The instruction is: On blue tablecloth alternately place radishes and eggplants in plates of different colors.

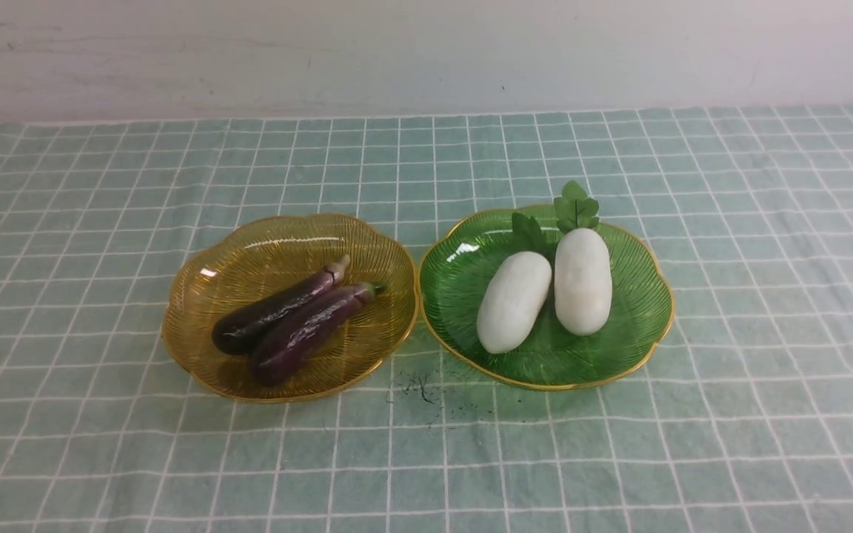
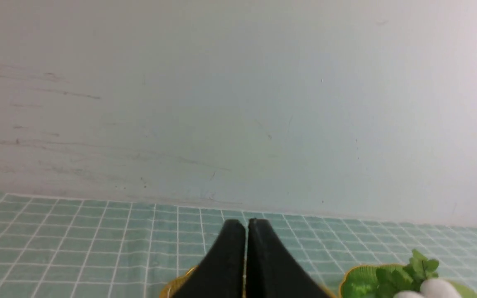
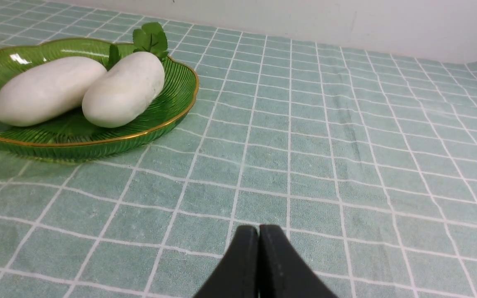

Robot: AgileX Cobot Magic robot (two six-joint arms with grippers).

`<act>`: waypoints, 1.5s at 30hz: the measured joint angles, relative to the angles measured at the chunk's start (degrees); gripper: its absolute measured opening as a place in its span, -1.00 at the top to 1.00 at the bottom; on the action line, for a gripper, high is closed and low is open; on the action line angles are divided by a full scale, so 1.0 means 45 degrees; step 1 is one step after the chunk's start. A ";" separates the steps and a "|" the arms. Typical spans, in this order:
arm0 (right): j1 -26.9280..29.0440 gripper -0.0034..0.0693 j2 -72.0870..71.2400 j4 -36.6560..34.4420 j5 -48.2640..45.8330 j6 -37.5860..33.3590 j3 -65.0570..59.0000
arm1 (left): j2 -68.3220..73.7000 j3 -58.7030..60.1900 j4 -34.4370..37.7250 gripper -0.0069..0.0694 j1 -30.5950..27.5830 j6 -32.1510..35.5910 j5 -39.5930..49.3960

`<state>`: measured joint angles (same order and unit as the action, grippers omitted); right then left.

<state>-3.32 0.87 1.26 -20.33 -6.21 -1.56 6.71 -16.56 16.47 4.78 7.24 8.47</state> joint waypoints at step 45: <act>0.0000 0.95 0.0000 0.0000 0.0000 0.0000 0.0000 | -0.1620 0.4042 -0.2214 0.84 0.0000 -0.0111 0.2976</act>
<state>-3.32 0.87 1.26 -20.33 -6.21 -1.56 -0.58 1.62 6.50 4.78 6.74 21.86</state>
